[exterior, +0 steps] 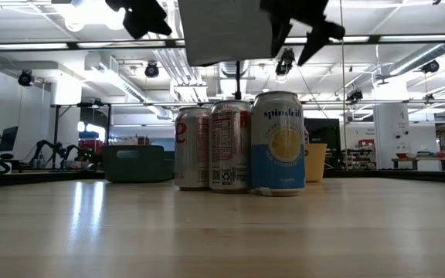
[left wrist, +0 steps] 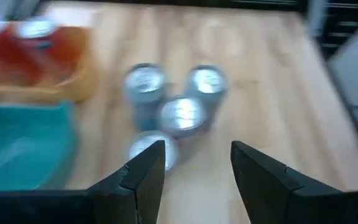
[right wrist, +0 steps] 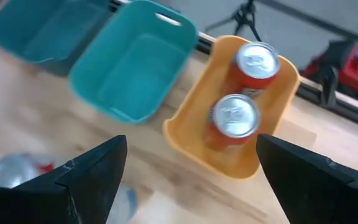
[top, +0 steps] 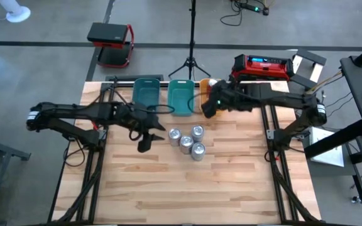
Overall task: Sort soda cans
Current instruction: Put the left red-silver soda can into the blue bin
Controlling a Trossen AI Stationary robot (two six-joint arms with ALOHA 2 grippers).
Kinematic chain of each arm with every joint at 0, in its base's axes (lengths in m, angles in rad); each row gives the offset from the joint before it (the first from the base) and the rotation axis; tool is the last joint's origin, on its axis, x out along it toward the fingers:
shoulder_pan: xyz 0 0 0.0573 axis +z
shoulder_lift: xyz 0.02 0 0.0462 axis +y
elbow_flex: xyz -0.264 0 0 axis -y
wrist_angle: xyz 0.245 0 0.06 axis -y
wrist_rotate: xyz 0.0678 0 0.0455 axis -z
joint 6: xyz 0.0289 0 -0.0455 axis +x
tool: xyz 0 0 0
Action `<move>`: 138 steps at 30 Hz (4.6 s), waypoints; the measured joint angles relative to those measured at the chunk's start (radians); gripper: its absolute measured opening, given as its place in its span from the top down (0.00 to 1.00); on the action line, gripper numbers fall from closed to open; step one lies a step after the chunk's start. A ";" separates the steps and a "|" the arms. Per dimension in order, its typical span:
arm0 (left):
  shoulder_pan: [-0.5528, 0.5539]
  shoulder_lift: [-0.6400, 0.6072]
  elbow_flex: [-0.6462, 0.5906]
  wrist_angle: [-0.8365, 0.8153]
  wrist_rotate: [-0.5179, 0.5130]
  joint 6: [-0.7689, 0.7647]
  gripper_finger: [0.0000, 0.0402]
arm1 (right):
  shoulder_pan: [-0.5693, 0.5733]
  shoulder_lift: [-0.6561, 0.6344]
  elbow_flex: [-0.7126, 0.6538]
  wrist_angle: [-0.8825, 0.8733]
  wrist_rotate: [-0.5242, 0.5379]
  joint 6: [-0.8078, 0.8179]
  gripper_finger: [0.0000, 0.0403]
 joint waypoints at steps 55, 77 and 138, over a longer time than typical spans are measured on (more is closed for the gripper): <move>0.104 0.576 0.097 0.035 -0.017 0.167 0.18 | 0.141 -0.011 -0.001 -0.052 0.080 -0.026 0.13; 0.115 0.485 0.100 -0.067 -0.099 0.041 0.29 | 0.141 -0.021 -0.001 -0.055 0.080 -0.053 0.26; 0.674 0.322 -0.144 -0.022 -0.256 -0.393 0.24 | 0.152 -0.015 -0.001 -0.049 0.080 -0.016 0.32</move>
